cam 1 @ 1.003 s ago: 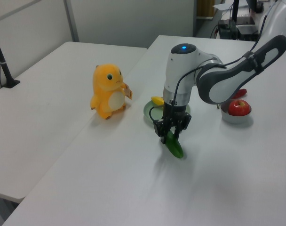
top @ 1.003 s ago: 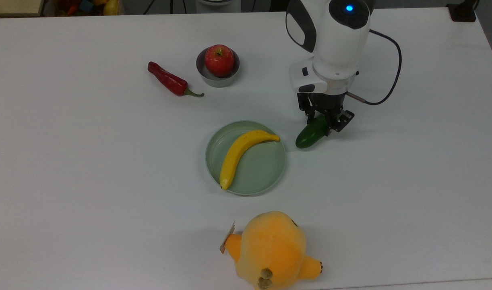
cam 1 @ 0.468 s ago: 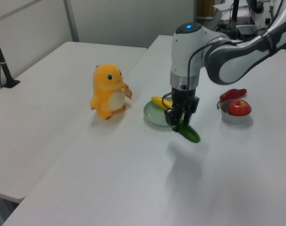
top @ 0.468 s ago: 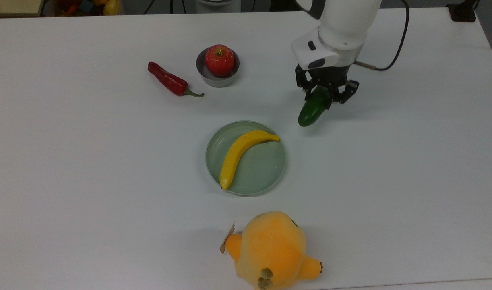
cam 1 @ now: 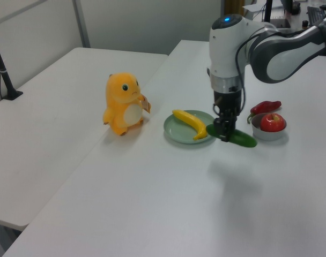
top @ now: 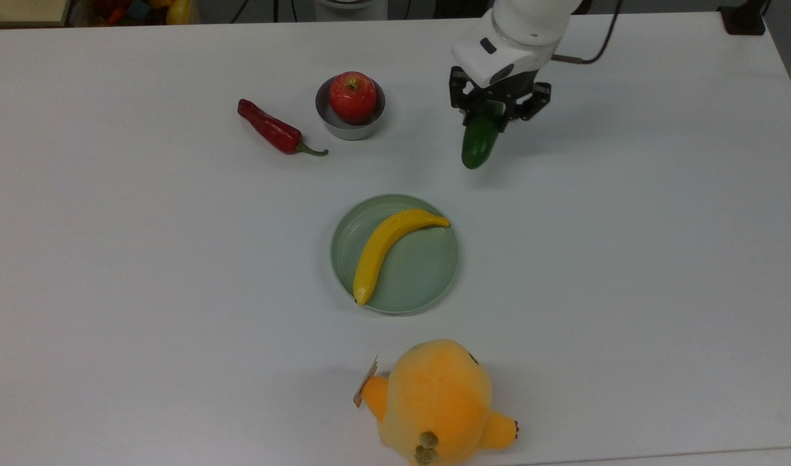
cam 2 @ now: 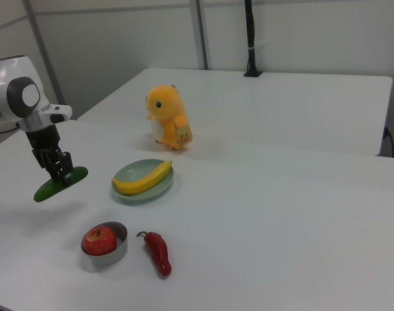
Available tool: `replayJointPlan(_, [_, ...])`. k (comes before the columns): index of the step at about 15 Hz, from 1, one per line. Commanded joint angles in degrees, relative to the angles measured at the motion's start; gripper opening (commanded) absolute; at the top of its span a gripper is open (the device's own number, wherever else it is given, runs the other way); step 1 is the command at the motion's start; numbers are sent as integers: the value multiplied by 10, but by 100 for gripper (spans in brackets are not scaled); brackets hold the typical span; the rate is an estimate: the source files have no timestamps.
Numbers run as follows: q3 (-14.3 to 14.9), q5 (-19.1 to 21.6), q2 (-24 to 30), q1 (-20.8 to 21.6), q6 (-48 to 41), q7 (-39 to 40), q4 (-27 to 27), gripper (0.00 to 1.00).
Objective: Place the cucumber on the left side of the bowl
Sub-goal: 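Lift the cucumber and carry it beside the metal bowl with the apple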
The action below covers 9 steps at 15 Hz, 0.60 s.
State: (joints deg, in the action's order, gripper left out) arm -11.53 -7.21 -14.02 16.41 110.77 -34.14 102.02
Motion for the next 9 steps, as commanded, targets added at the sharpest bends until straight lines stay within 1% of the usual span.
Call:
replayJointPlan(1, [-7, 12, 44, -13, -60, 141, 54, 5])
replayJointPlan(2, [-7, 11, 49, -13, -65, 157, 62, 0])
replayJointPlan(4, [-7, 3, 63, -20, -68, 163, 91, 0])
replayJointPlan(6, [-6, -3, 65, -24, -60, 163, 122, 0])
replayJointPlan(8, [-6, -30, 64, -30, -43, 163, 152, 0])
replayJointPlan(9, [-6, -36, 64, -32, -27, 163, 162, 0])
